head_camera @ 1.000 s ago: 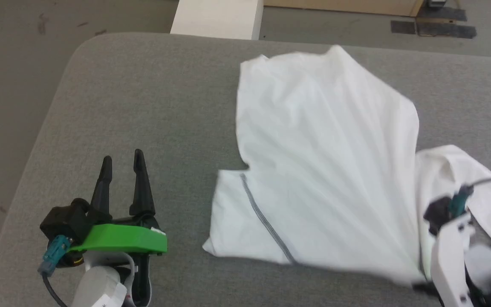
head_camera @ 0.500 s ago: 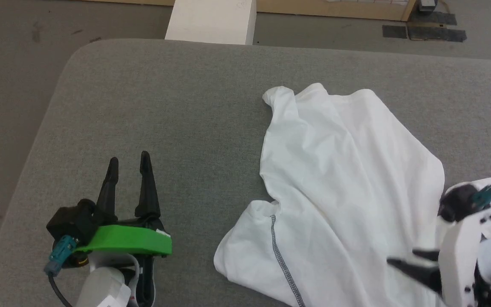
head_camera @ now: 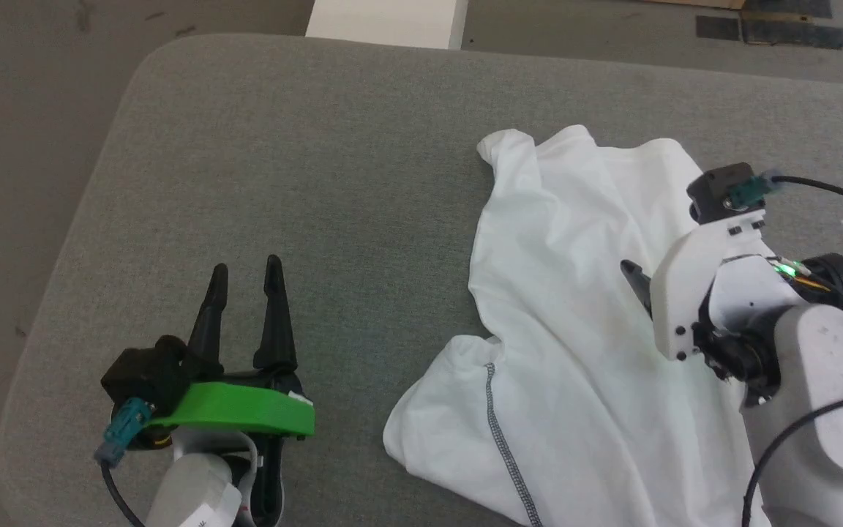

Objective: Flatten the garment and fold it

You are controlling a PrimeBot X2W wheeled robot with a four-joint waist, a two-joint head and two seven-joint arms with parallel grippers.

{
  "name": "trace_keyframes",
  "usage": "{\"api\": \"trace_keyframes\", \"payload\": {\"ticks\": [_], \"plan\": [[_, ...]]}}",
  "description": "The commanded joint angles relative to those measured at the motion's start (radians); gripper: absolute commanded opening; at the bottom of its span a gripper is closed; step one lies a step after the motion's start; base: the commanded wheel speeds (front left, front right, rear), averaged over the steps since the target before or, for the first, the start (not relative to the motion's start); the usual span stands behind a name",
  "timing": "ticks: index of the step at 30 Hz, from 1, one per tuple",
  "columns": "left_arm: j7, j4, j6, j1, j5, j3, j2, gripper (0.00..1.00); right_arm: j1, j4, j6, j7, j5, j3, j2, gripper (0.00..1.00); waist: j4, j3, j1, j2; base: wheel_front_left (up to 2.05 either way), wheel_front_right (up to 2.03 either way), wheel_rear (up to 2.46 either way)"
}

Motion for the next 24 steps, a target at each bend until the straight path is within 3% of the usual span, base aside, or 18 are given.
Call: {"api": "trace_keyframes", "payload": {"ticks": [1,7,11,13,14,24], "plan": [[-0.005,-0.002,0.001,-0.019,-0.009,-0.005,-0.002,1.0,-0.037,0.041,-0.001,-0.024,-0.036,0.007,0.006,1.0,0.029,0.028,0.0,0.0,0.0,0.0,0.0],[-0.005,-0.003,0.004,-0.039,-0.027,-0.026,-0.002,1.0,-0.131,0.234,-0.001,-0.058,-0.194,-0.007,0.015,1.0,0.073,0.068,0.0,0.0,0.0,0.0,0.0],[-0.005,-0.003,0.006,-0.042,-0.038,-0.027,-0.002,1.0,-0.16,0.327,-0.001,-0.032,-0.214,-0.014,0.021,1.0,0.093,0.081,0.0,0.0,0.0,0.0,0.0],[-0.005,-0.004,0.006,-0.043,-0.042,-0.028,-0.002,1.0,-0.172,0.356,-0.001,-0.011,-0.212,-0.012,0.017,0.2,0.1,0.088,0.0,0.0,0.0,0.0,0.0],[-0.005,-0.004,0.005,-0.045,-0.044,-0.03,-0.002,1.0,-0.183,0.366,-0.001,-0.007,-0.21,-0.006,0.009,0.0,0.105,0.093,0.0,0.0,0.0,0.0,0.0],[-0.005,-0.013,0.005,-0.085,-0.072,-0.066,-0.002,1.0,-0.412,0.391,-0.001,-0.094,-0.248,-0.037,-0.041,0.0,0.154,0.163,0.0,0.0,0.0,0.0,0.0]]}}
